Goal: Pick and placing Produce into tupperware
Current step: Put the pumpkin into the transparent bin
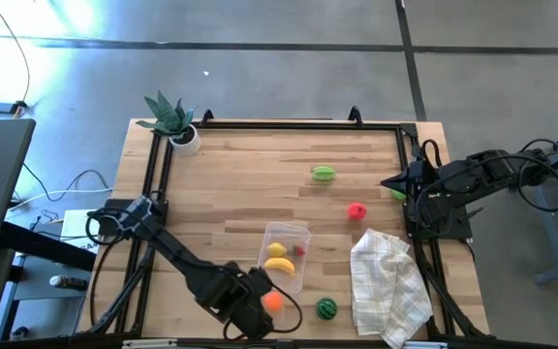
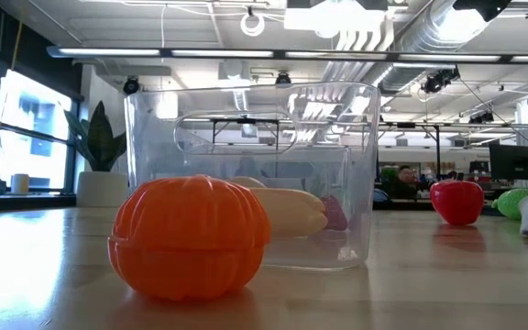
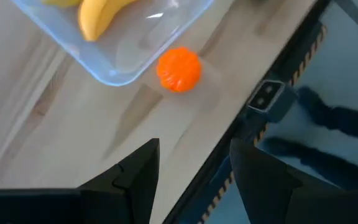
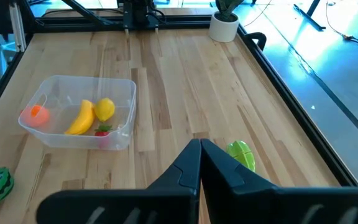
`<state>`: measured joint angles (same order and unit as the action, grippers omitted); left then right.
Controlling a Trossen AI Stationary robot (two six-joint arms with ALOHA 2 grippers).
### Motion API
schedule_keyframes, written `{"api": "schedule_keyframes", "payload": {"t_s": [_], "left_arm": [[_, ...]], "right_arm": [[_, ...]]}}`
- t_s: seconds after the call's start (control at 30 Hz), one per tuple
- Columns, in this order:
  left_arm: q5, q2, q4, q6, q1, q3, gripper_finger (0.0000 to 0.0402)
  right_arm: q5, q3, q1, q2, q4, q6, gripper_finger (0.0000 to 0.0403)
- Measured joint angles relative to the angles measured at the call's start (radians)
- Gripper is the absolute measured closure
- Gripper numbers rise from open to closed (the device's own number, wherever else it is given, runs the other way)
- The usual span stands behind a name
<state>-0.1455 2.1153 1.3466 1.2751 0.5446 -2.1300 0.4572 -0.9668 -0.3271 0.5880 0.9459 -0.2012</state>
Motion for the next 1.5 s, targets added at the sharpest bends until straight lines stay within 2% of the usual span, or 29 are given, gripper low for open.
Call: {"api": "schedule_keyframes", "payload": {"t_s": [0.2, 0.3, 0.37, 0.5, 0.67, 0.73, 0.9, 1.2, 1.5], "left_arm": [[0.003, 0.029, -0.085, 0.255, -0.005, 0.097, 0.0218], [0.009, 0.049, -0.133, 0.326, -0.009, 0.14, 0.0218], [0.02, 0.069, -0.243, 0.331, -0.021, 0.15, 0.0218], [0.051, 0.098, -0.345, 0.329, -0.037, 0.156, 0.0218], [0.051, 0.12, -0.332, 0.344, -0.049, 0.154, 0.0218], [0.054, 0.128, -0.279, 0.354, -0.049, 0.158, 0.0218], [0.115, 0.16, -0.313, 0.361, -0.049, 0.157, 0.0217], [0.12, 0.185, -0.33, 0.38, -0.059, 0.157, 0.0217], [0.115, 0.183, -0.345, 0.247, -0.103, 0.156, 0.0217]], "right_arm": [[0.0, 0.0, 0.0, 0.0, 0.0, 0.0, 0.0403], [0.0, 0.0, 0.0, 0.0, 0.0, 0.0, 0.0403], [0.0, 0.0, 0.0, 0.0, 0.0, 0.0, 0.0403], [0.0, 0.0, 0.0, 0.0, -0.001, 0.0, 0.0403], [0.0, 0.0, 0.0, 0.0, 0.0, 0.0, 0.0403], [0.0, 0.0, 0.0, 0.0, 0.0, 0.0, 0.0403], [0.0, 0.0, 0.0, 0.0, 0.0, 0.0, 0.0403], [0.0, 0.0, 0.0, 0.001, 0.0, 0.0, 0.0403], [0.0, 0.0, 0.0, 0.001, 0.0, 0.0, 0.0403]]}}
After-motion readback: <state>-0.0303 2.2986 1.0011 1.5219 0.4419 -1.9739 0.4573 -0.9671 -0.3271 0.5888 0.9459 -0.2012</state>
